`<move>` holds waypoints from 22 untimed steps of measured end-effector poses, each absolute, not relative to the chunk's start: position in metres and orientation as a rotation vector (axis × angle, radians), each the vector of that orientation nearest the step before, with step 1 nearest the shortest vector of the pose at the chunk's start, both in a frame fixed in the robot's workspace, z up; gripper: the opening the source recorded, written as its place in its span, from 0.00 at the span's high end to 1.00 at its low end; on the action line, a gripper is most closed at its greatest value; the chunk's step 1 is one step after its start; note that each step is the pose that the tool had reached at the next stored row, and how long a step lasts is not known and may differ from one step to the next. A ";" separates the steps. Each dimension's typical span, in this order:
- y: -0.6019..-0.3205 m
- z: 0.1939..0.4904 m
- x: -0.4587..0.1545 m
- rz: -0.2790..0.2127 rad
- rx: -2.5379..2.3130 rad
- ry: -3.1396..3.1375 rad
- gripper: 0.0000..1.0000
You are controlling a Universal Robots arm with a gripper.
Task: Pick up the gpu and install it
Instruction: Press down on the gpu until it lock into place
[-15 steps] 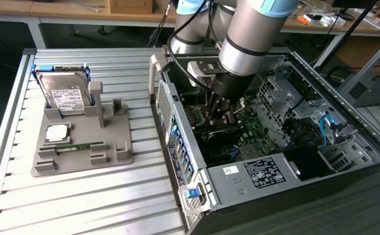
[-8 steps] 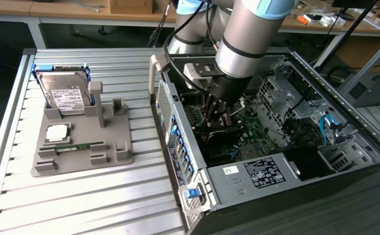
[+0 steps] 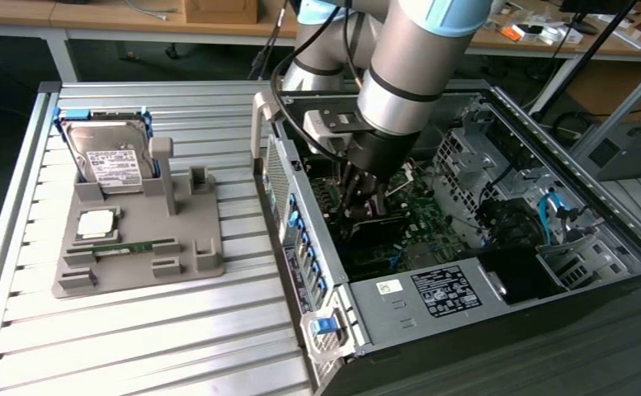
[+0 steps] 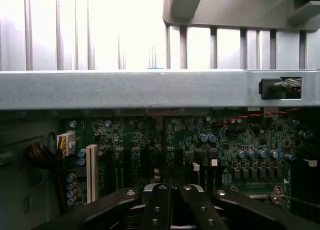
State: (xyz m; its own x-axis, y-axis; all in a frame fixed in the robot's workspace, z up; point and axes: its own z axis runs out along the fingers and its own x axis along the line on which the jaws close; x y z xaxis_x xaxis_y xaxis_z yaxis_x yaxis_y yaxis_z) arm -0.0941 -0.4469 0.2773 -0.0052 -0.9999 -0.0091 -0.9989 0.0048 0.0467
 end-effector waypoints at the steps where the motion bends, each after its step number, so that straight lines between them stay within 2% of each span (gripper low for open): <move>1: -0.447 0.277 -0.094 -0.062 2.197 -2.208 0.89; 22: -0.453 0.271 -0.106 -0.061 2.203 -2.201 0.89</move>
State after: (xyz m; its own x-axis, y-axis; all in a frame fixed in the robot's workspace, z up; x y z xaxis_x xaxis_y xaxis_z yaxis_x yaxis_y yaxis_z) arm -0.1056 -0.4534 0.2711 0.0004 -1.0000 -0.0088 -0.9989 -0.0008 0.0469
